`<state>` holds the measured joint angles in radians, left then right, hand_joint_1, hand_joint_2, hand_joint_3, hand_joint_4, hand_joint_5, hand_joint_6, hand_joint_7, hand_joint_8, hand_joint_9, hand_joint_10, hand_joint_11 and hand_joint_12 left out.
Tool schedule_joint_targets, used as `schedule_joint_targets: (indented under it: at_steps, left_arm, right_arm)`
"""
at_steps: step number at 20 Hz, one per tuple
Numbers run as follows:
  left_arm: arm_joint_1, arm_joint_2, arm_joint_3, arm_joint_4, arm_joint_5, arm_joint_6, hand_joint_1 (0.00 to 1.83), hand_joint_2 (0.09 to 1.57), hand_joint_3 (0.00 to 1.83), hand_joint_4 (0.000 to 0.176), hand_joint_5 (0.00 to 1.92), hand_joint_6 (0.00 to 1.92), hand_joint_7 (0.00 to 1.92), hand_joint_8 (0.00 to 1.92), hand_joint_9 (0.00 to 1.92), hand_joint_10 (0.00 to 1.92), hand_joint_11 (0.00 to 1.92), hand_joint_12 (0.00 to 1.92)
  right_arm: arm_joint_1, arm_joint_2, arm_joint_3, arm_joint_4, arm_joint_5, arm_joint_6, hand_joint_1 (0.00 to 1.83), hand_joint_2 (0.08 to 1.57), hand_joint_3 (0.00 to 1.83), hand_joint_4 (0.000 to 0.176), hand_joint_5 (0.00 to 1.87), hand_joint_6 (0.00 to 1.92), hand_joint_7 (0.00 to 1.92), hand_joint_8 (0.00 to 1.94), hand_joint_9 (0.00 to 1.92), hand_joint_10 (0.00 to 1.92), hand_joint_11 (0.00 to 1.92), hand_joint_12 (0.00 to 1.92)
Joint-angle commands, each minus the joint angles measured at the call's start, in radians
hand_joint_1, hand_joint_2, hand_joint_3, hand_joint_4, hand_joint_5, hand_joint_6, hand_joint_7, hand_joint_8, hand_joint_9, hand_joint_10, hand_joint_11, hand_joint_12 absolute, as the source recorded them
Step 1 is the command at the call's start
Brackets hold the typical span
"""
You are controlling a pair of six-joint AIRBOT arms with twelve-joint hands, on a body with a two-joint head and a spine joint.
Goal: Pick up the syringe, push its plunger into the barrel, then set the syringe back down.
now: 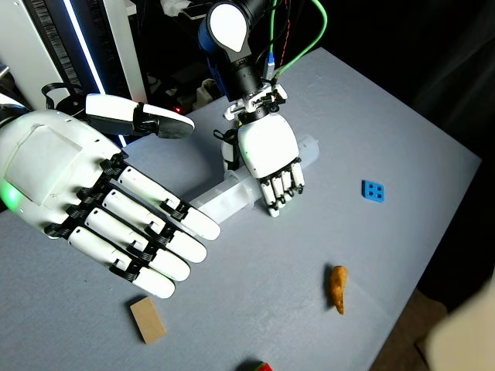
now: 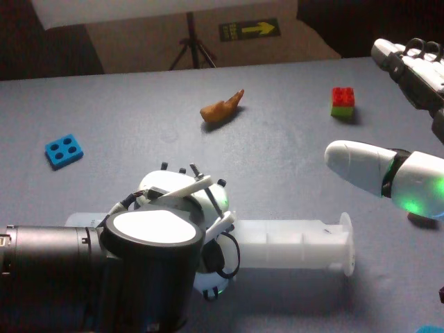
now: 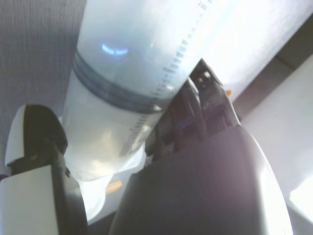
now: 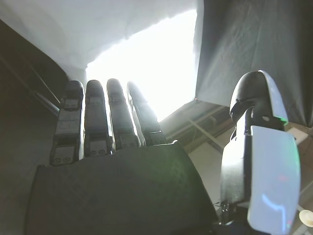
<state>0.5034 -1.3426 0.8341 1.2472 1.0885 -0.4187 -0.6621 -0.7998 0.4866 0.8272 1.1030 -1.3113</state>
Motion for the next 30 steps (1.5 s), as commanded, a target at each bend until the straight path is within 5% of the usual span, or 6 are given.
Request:
schedule_joint_targets:
  at_steps: [1,2,3,11,24,30]
  left_arm:
    - [0.011,-0.003,0.002,0.013,0.032,0.009,1.21,1.13,0.0,0.0,0.83,0.93,1.02,0.7,1.03,0.03,0.73,0.74]
    - [0.011,-0.003,0.003,0.013,0.032,0.009,1.33,1.15,0.0,0.0,0.75,1.17,0.94,0.95,0.94,1.0,0.79,0.77]
    - [0.011,-0.003,0.003,0.014,0.032,0.009,1.35,1.17,0.0,0.0,0.71,1.24,0.9,1.05,0.9,1.24,0.83,0.81]
    - [0.011,-0.003,-0.002,0.02,0.032,0.009,1.37,1.15,0.0,0.0,0.92,0.87,0.87,1.19,0.86,1.37,0.82,1.24]
    - [-0.071,0.069,-0.019,0.181,-0.169,-0.017,1.37,1.15,0.0,0.0,0.94,0.89,0.82,1.21,0.89,1.32,0.84,1.14]
    - [-0.126,0.113,-0.021,0.197,-0.227,-0.017,1.37,1.15,0.0,0.0,0.89,0.92,0.85,1.19,0.9,1.32,0.84,1.16]
  right_arm:
    - [0.004,0.004,0.003,-0.066,0.102,0.008,0.21,0.96,0.0,0.0,0.0,0.0,0.0,0.0,0.0,0.0,0.0,0.0]
    - [0.004,0.003,0.003,-0.066,0.103,0.008,0.22,0.96,0.0,0.0,0.0,0.0,0.0,0.0,0.0,0.0,0.0,0.0]
    - [0.004,0.003,0.003,-0.066,0.103,0.008,0.22,0.96,0.0,0.0,0.0,0.0,0.0,0.0,0.0,0.0,0.0,0.0]
    - [-0.005,-0.003,0.004,-0.066,0.121,0.009,0.23,0.97,0.0,0.0,0.0,0.0,0.0,0.0,0.0,0.0,0.0,0.0]
    - [-0.044,-0.058,0.001,-0.064,0.265,0.044,0.25,0.96,0.0,0.0,0.0,0.0,0.0,0.0,0.0,0.0,0.0,0.0]
    - [0.066,-0.075,-0.048,0.14,0.33,0.145,0.24,0.97,0.0,0.0,0.0,0.0,0.0,0.0,0.0,0.0,0.0,0.0]
